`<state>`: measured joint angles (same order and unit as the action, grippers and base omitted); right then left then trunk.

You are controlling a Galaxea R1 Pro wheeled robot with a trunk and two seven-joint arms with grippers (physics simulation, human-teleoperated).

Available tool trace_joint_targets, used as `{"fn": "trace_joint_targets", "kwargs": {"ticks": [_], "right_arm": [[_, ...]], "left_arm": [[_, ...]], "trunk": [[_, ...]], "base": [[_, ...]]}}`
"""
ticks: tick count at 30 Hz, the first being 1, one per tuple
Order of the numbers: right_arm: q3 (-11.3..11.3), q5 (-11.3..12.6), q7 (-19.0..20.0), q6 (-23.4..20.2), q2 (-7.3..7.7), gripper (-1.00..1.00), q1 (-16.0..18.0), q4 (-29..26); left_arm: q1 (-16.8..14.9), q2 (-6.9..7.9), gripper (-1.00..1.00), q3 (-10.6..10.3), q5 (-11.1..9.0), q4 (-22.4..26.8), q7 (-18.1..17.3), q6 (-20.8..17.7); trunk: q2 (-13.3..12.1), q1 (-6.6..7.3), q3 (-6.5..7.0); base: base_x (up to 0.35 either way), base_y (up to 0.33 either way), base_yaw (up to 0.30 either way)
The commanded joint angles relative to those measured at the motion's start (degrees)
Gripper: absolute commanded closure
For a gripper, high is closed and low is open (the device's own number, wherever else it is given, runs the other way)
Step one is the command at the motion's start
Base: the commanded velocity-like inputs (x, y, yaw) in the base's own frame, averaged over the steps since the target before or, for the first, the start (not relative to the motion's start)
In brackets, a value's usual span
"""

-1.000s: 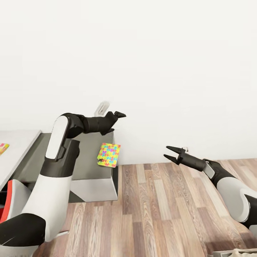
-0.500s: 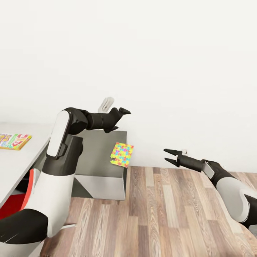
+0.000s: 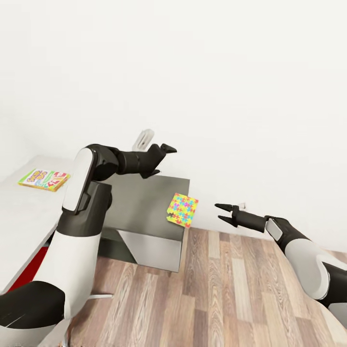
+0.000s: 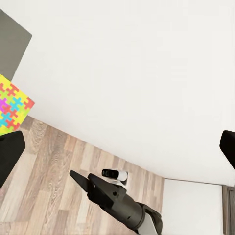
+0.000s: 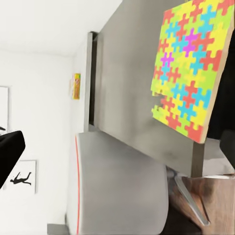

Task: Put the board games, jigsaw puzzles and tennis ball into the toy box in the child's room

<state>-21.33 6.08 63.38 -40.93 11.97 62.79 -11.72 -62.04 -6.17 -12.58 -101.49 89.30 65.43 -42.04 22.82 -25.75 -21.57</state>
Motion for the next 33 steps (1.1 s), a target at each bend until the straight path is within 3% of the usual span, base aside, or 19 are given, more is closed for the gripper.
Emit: {"fn": "trace_joint_targets", "kwargs": {"ticks": [1, 11, 22, 33], "right_arm": [[0.2, 0.6, -0.2, -0.4, 0.03, -1.0, 0.0, 0.0], [0.1, 0.7, -0.1, -0.2, 0.31, -1.0, 0.0, -0.1], [0.0, 0.7, 5.1, -0.2, 0.73, -1.0, -0.2, -0.1], [0.0, 0.7, 7.0, -0.3, 2.06, -1.0, -0.3, -0.1]], "left_arm": [[-0.2, -0.05, -1.0, 0.0, -0.4, 0.0, 0.5, -0.2], [-1.3, -0.12, -1.0, 0.0, -0.4, 0.0, 0.6, -0.1], [-2.0, -0.15, -1.0, -0.1, -0.4, 0.1, 0.6, -0.1], [-2.2, -0.16, -1.0, -0.1, -0.3, 0.0, 0.6, -0.1]], "trunk": [[0.1, -0.03, -0.05], [0.1, -0.03, 0.4], [0.1, -0.03, 0.81], [0.1, -0.03, 0.93]], "base": [[0.0, 0.0, 0.261], [0.0, 0.0, 0.262], [0.0, 0.0, 0.259], [0.0, 0.0, 0.124]]}}
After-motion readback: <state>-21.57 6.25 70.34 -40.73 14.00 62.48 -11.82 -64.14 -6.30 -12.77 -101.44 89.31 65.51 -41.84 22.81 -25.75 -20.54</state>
